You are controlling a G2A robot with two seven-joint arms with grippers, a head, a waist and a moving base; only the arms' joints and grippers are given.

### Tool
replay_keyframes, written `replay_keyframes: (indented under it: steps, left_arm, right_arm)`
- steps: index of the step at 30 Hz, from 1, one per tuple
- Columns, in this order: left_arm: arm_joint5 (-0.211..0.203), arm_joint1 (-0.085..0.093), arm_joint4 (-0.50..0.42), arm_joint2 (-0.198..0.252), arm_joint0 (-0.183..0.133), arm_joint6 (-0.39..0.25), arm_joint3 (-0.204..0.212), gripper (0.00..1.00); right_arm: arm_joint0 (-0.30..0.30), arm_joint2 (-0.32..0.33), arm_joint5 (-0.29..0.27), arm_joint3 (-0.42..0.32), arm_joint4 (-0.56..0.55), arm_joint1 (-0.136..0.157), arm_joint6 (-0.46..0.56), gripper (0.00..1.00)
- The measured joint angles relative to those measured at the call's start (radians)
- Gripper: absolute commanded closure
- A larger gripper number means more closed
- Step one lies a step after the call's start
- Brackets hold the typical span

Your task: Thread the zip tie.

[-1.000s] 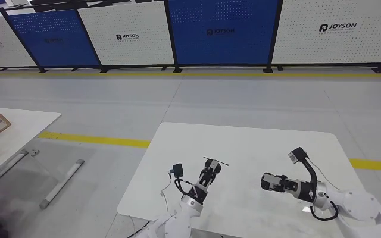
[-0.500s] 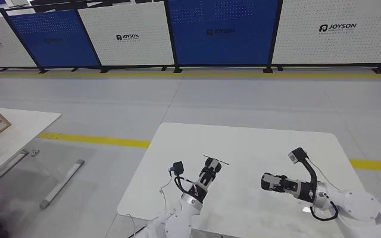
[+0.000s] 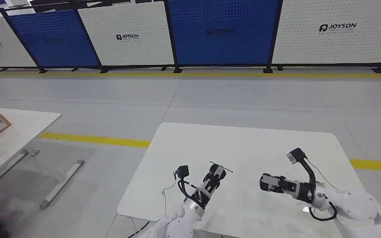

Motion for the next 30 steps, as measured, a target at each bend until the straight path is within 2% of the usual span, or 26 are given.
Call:
replay_keyframes:
  steps: [3, 6, 10, 13, 25, 30]
  left_arm:
    - [0.01, -0.001, -0.1, -0.021, 0.005, -0.057, -0.014, 1.0]
    - [0.005, 0.0, -0.136, -0.037, 0.014, -0.079, -0.027, 1.0]
    - [0.01, -0.001, -0.198, -0.051, 0.025, -0.128, -0.04, 1.0]
    - [0.01, 0.0, -0.206, -0.063, 0.029, -0.136, -0.043, 1.0]
    - [0.01, -0.001, -0.205, -0.063, 0.029, -0.135, -0.043, 1.0]
    - [0.024, -0.006, -0.223, -0.063, 0.026, -0.129, -0.039, 1.0]
  right_arm:
    - [0.009, -0.001, 0.0, -0.005, 0.008, -0.003, 0.059, 0.0]
    - [0.035, -0.016, 0.0, 0.037, 0.013, -0.013, 0.113, 0.0]
    - [0.094, -0.09, 0.0, 0.127, -0.006, -0.047, 0.106, 0.0]
    - [0.137, -0.144, 0.0, 0.187, -0.02, -0.072, 0.092, 0.0]
    - [0.134, -0.142, 0.0, 0.179, -0.016, -0.072, 0.089, 0.0]
    - [0.135, -0.121, 0.0, 0.167, 0.0, -0.079, 0.133, 0.0]
